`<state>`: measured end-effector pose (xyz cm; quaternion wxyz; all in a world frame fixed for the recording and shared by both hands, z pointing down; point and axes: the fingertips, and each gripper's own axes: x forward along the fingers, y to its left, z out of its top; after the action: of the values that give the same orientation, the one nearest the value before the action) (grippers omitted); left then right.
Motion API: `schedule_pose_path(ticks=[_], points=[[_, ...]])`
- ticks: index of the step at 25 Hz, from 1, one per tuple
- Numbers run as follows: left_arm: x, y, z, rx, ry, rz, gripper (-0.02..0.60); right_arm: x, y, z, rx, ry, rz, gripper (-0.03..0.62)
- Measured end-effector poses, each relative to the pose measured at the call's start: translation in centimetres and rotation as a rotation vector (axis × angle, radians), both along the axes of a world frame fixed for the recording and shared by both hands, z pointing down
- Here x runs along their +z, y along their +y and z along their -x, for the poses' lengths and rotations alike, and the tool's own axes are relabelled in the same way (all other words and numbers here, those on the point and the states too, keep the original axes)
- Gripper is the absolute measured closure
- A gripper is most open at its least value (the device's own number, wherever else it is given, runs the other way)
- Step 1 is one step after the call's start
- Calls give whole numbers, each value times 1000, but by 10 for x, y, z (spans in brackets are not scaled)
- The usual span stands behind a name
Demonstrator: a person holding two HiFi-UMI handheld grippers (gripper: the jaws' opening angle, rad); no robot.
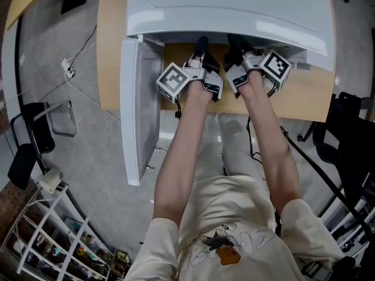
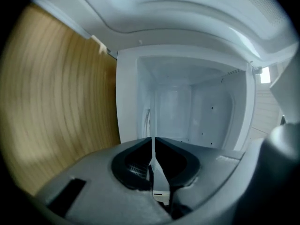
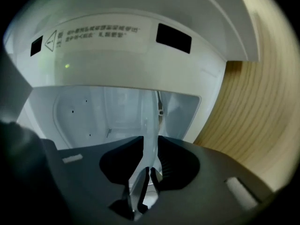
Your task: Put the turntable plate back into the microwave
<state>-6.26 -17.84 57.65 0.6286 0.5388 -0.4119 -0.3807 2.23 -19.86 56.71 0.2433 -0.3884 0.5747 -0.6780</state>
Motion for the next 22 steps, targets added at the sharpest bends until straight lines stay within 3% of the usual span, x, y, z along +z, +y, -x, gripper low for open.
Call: schedule_pose_path(ticks=[7, 14, 17, 22], points=[[3, -4, 6, 13, -40, 26, 566, -3, 21, 8, -69, 19, -17, 507], [4, -2, 3, 41, -77, 6, 566, -1, 22, 23, -214, 247, -45, 589], [4, -2, 1, 72, -83, -3, 566, 4, 26, 26, -301, 348, -60, 589], [5, -2, -3, 128, -106, 10, 563, 8, 28, 30, -331, 358, -86, 567]])
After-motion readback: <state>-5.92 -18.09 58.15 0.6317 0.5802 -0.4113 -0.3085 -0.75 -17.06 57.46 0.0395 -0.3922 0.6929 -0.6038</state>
